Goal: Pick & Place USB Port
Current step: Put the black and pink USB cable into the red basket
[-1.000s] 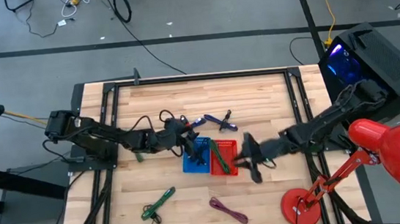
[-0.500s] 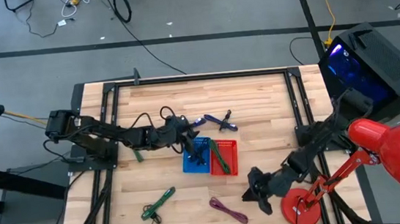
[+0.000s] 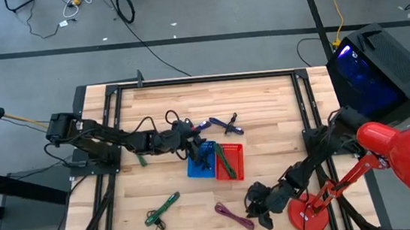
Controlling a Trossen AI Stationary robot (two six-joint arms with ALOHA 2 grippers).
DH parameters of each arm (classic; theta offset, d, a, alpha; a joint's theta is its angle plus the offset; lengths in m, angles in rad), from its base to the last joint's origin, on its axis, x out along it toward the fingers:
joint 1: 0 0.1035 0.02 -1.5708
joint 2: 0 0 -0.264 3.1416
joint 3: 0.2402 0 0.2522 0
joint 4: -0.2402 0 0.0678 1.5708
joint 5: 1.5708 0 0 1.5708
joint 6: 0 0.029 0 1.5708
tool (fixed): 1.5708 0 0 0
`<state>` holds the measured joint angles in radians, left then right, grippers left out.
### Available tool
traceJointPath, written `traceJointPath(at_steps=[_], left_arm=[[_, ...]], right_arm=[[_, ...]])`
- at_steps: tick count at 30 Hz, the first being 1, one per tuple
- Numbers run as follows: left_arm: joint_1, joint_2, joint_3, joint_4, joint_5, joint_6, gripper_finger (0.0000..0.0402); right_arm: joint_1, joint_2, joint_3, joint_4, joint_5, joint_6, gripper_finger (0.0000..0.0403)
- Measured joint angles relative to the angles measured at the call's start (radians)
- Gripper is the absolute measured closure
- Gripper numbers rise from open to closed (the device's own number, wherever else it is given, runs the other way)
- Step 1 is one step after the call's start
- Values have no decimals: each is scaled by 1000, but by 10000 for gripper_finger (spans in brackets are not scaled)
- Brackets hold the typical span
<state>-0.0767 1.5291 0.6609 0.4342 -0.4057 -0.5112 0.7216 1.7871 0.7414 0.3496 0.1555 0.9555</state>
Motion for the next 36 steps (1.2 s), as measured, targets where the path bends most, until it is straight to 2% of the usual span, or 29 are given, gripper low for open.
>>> traceJointPath(at_steps=[9, 24, 29, 32, 36], left_arm=[[0, 0, 0, 9, 1, 0, 191], [0, 0, 0, 8, 0, 1, 191], [0, 0, 0, 8, 0, 1, 191], [0, 0, 0, 9, 0, 1, 191], [0, 0, 0, 9, 4, 1, 191]], right_arm=[[1, 9, 0, 31, -16, 21, 264], [-5, 12, 0, 40, 21, -3, 277], [-14, 113, 18, 178, -30, -14, 278], [-16, 157, 63, 183, -83, -37, 278], [-15, 167, 85, 167, -82, -44, 278]])
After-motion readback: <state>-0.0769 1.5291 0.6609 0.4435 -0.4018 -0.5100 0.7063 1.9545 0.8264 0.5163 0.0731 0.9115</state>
